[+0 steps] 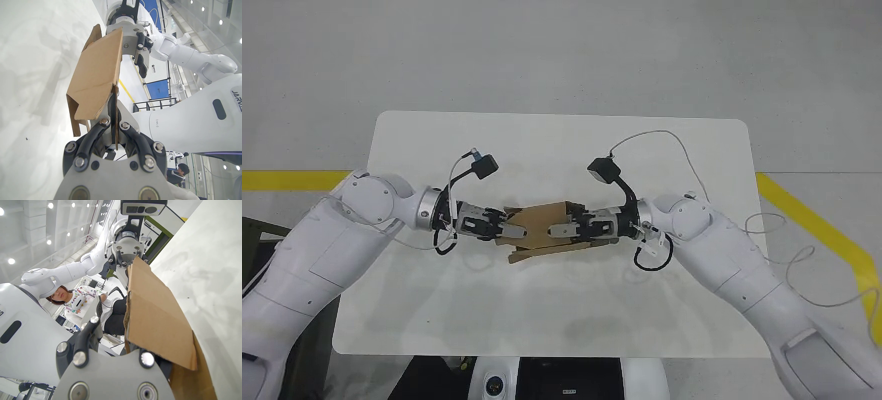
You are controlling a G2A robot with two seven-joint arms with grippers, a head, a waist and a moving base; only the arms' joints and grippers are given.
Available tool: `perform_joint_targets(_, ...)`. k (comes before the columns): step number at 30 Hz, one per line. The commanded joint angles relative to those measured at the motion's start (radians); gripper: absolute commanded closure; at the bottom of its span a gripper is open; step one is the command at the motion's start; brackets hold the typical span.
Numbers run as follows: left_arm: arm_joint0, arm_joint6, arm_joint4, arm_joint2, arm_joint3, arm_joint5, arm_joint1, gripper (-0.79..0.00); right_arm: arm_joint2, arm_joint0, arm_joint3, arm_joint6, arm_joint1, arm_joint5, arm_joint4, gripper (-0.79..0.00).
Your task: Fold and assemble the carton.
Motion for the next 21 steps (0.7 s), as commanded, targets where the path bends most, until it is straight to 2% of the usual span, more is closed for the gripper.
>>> perform_joint_targets(1,-0.004,0.002,-0.003,0.007,-0.005,-0.002,0.002,0.0,-0.01,0.008,0.005,0.001,-0.003,0.001,-0.001,-0.246)
perform_joint_targets(5,-0.012,0.007,-0.009,0.019,-0.013,-0.007,0.007,0.0,-0.034,0.024,0.017,0.002,-0.009,0.002,0.005,-0.191)
perform_joint_targets(7,-0.017,0.009,-0.012,0.025,-0.014,-0.009,0.009,0.0,-0.044,0.029,0.025,-0.002,-0.012,-0.002,0.008,-0.135)
perform_joint_targets(9,-0.021,0.01,-0.015,0.031,-0.015,-0.009,0.012,0.0,-0.053,0.033,0.033,-0.007,-0.016,-0.007,0.009,-0.022)
perform_joint_targets(11,-0.024,0.011,-0.018,0.036,-0.015,-0.011,0.015,-0.031,-0.062,0.037,0.041,-0.012,-0.018,-0.012,0.008,0.0)
perform_joint_targets(12,-0.026,0.012,-0.019,0.039,-0.015,-0.012,0.016,-0.102,-0.066,0.038,0.045,-0.014,-0.019,-0.014,0.008,0.0)
perform_joint_targets(14,-0.028,0.016,-0.023,0.043,-0.011,-0.016,0.019,-0.348,-0.071,0.04,0.05,-0.019,-0.02,-0.019,0.01,0.0)
perform_joint_targets(15,-0.029,0.019,-0.026,0.044,-0.008,-0.019,0.02,-0.499,-0.073,0.041,0.054,-0.021,-0.02,-0.021,0.011,0.0)
perform_joint_targets(16,-0.029,0.022,-0.032,0.046,-0.005,-0.021,0.021,-0.785,-0.073,0.042,0.056,-0.023,-0.02,-0.023,0.011,0.0)
perform_joint_targets(21,-0.029,0.005,-0.128,0.039,0.016,-0.005,0.025,-0.785,-0.069,0.043,0.072,-0.043,-0.017,-0.043,-0.002,0.0)
